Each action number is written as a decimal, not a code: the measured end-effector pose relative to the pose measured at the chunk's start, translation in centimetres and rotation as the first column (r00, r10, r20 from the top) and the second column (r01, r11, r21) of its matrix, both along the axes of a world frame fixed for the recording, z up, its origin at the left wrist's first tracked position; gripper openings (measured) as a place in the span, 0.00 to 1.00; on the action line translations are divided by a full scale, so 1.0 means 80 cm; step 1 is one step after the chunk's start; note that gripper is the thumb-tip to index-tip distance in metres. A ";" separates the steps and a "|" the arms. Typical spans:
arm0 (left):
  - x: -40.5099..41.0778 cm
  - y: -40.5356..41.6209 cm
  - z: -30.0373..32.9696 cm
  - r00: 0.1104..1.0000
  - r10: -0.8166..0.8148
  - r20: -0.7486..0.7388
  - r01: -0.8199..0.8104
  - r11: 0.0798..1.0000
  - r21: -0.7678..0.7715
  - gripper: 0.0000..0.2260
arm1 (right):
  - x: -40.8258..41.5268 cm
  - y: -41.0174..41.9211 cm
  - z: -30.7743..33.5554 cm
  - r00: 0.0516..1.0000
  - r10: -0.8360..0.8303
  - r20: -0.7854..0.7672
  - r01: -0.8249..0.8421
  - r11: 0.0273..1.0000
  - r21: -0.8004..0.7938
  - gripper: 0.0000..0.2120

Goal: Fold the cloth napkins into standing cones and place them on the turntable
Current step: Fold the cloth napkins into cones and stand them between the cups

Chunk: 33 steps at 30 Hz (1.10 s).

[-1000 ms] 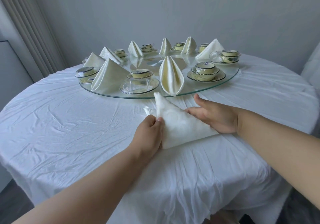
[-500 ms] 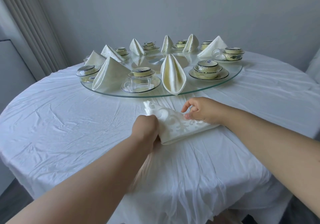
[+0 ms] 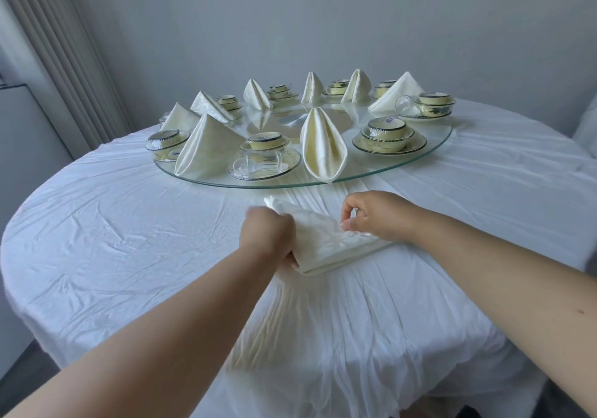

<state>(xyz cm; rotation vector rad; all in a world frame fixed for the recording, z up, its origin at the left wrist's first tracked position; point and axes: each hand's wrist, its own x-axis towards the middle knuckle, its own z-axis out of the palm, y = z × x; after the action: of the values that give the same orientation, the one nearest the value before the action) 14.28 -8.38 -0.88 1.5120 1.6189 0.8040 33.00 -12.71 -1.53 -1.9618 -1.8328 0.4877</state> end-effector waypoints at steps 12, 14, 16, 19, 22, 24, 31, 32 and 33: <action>-0.012 -0.008 -0.046 0.498 -0.365 -0.787 0.640 0.767 0.050 0.34 | 0.004 0.000 -0.009 0.981 -0.112 0.159 0.103 0.993 0.059 0.12; -0.014 -0.009 -0.044 0.485 -0.355 -0.799 0.640 0.767 0.047 0.37 | 0.006 0.000 -0.009 0.959 -0.170 0.227 0.163 0.985 0.048 0.14; -0.015 -0.011 -0.041 0.474 -0.353 -0.807 0.642 0.766 0.042 0.39 | 0.002 0.000 -0.003 0.904 -0.226 0.363 0.227 0.973 0.041 0.17; -0.015 -0.013 -0.042 0.471 -0.360 -0.805 0.638 0.769 0.030 0.41 | -0.004 -0.010 0.006 0.784 -0.374 0.495 0.182 0.901 0.394 0.21; -0.015 -0.012 -0.043 0.468 -0.362 -0.806 0.641 0.767 0.027 0.41 | -0.026 -0.035 0.013 0.999 -0.016 0.046 -0.011 0.848 0.530 0.35; -0.014 -0.011 -0.042 0.459 -0.359 -0.813 0.643 0.766 0.024 0.41 | -0.043 -0.050 0.007 0.888 0.269 -0.372 -0.160 0.941 0.298 0.45; -0.015 -0.008 -0.043 0.460 -0.386 -0.799 0.657 0.753 0.014 0.38 | -0.026 -0.063 -0.017 0.963 0.270 0.007 -0.267 0.957 -0.110 0.46; -0.016 -0.003 -0.042 0.450 -0.384 -0.806 0.665 0.746 0.016 0.37 | -0.020 -0.063 -0.020 0.954 0.273 0.127 -0.257 0.958 -0.130 0.46; -0.018 0.003 -0.041 0.439 -0.377 -0.816 0.674 0.739 0.020 0.36 | -0.017 -0.063 -0.020 0.940 0.271 0.206 -0.242 0.958 -0.156 0.44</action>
<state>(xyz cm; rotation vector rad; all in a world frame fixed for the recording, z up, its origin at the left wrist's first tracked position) 12.82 -8.16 -4.16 2.7308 1.3653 -0.0020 31.68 -17.72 -3.15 -1.9352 -2.2711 0.4887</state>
